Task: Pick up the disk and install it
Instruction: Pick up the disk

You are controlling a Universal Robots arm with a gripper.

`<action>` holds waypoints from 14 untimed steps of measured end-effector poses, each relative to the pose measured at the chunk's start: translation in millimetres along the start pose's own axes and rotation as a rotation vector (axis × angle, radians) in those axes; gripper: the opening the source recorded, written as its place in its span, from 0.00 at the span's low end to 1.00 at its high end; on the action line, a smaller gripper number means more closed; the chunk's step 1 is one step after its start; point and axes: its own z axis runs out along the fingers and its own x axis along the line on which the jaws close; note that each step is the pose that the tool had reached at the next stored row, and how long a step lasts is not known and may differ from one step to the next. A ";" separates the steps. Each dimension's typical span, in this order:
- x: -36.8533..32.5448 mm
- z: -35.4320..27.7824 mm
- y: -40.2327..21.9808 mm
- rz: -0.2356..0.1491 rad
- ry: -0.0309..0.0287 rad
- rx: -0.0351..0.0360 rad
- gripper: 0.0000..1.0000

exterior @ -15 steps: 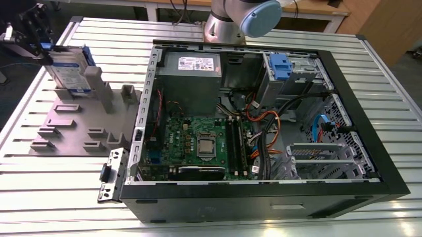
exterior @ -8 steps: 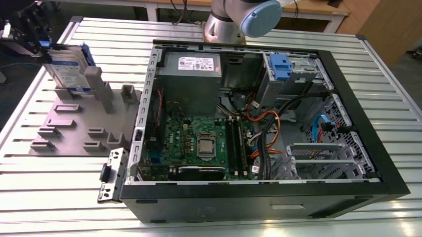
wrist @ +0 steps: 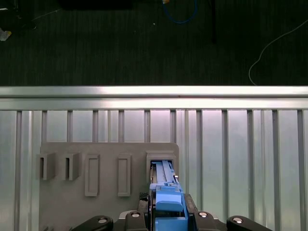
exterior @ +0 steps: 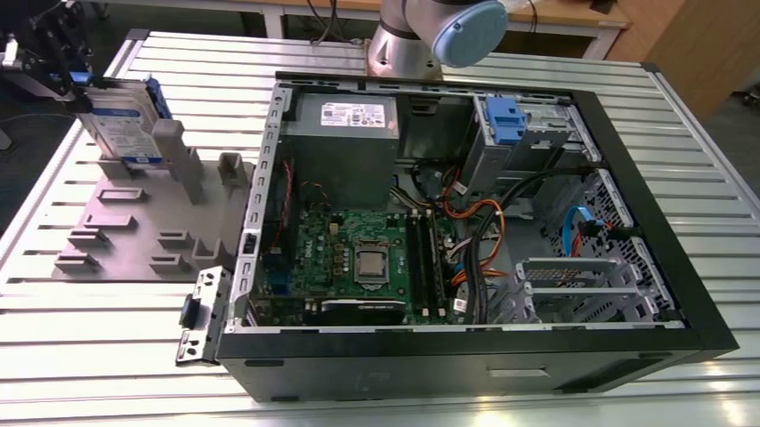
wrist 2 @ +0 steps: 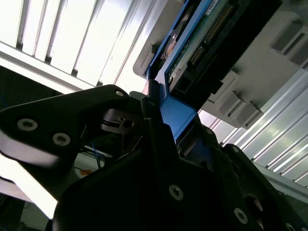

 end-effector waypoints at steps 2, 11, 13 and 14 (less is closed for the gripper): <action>0.0 -0.2 0.0 0.000 0.0000 0.0000 0.36; 0.0 -2.9 0.1 0.000 0.0001 -0.0001 0.36; 0.0 -3.7 0.1 0.000 0.0001 -0.0003 0.36; -0.1 -4.0 0.1 0.000 0.0000 -0.0001 0.36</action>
